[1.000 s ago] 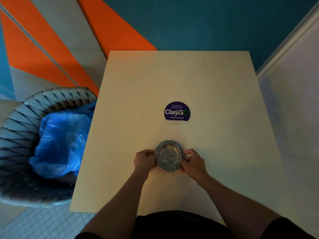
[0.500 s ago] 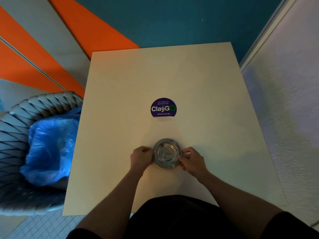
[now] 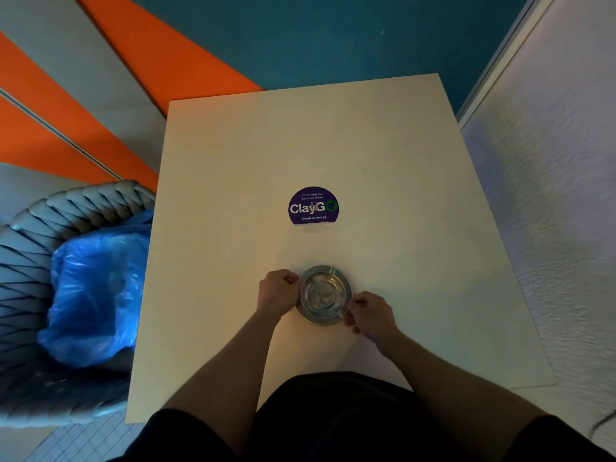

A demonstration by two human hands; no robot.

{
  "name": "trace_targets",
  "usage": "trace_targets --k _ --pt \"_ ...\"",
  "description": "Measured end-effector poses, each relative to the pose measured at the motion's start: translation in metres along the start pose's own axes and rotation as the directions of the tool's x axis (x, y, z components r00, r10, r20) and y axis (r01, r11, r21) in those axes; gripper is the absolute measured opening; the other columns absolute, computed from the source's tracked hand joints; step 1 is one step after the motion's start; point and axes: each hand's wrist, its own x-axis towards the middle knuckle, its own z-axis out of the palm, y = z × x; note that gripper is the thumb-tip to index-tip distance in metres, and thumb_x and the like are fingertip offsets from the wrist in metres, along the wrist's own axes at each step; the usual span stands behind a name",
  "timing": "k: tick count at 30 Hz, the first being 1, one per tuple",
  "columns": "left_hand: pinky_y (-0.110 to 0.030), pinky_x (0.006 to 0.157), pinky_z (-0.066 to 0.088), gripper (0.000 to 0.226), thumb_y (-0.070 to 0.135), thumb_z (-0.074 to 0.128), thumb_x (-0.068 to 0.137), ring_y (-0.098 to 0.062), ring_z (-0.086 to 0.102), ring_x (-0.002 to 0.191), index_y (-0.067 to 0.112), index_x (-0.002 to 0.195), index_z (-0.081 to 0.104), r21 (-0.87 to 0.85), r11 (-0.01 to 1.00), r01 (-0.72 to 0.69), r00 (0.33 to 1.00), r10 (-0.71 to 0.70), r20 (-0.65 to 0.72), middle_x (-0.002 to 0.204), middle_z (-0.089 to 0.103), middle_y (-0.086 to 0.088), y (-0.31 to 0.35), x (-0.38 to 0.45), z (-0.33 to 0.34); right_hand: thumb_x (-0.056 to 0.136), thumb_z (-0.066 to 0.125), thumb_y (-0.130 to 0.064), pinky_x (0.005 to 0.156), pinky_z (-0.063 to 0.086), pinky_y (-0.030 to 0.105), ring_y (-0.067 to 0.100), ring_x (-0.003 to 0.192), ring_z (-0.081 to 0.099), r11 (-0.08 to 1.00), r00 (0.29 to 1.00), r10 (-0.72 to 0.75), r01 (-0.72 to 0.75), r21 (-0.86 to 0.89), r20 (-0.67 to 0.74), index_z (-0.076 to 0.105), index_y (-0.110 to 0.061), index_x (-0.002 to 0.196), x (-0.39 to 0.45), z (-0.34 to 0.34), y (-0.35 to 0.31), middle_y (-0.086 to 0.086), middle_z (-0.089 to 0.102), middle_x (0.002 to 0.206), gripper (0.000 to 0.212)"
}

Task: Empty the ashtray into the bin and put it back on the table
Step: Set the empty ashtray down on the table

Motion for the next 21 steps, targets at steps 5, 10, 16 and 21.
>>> trace_targets --k 5,10,16,21 --pt "-0.034 0.072 0.06 0.007 0.018 0.07 0.079 -0.02 0.068 0.074 0.024 0.075 0.07 0.004 0.998 0.067 0.997 -0.067 0.029 0.08 0.073 -0.002 -0.016 -0.008 -0.003 0.085 0.06 -0.02 0.075 0.061 0.04 0.024 0.076 0.073 0.993 0.997 -0.06 0.054 -0.105 -0.047 0.073 -0.02 0.085 0.014 -0.003 -0.014 0.007 0.075 0.084 0.012" --pt "-0.034 0.063 0.06 0.004 0.016 0.071 0.075 -0.02 0.068 0.063 0.02 0.074 0.073 -0.007 0.993 0.117 0.989 -0.116 0.093 0.074 0.075 -0.007 -0.027 -0.015 -0.005 0.082 0.061 -0.021 0.083 0.057 0.037 0.023 0.085 0.07 0.977 0.992 -0.114 0.103 -0.186 -0.052 0.072 -0.024 0.083 0.02 -0.004 -0.027 -0.002 0.071 0.081 0.011" --pt "-0.033 0.068 0.057 0.01 0.026 0.071 0.074 -0.019 0.065 0.066 0.02 0.081 0.074 -0.044 0.995 0.094 0.995 -0.093 0.038 0.078 0.075 -0.004 -0.018 -0.008 -0.01 0.081 0.061 -0.031 0.077 0.059 0.04 0.024 0.076 0.07 0.99 0.996 -0.057 0.047 -0.129 -0.075 0.068 -0.022 0.076 0.01 -0.004 -0.022 0.002 0.074 0.076 0.013" --pt "-0.035 0.075 0.058 0.012 0.028 0.071 0.079 -0.022 0.067 0.071 0.022 0.089 0.073 -0.045 0.999 0.015 0.999 -0.012 0.051 0.083 0.075 -0.002 -0.009 -0.003 -0.008 0.08 0.067 -0.021 0.065 0.061 0.038 0.022 0.06 0.069 0.994 0.998 0.058 -0.059 -0.088 -0.01 0.07 -0.01 0.077 -0.007 0.004 -0.006 0.011 0.074 0.066 0.012"
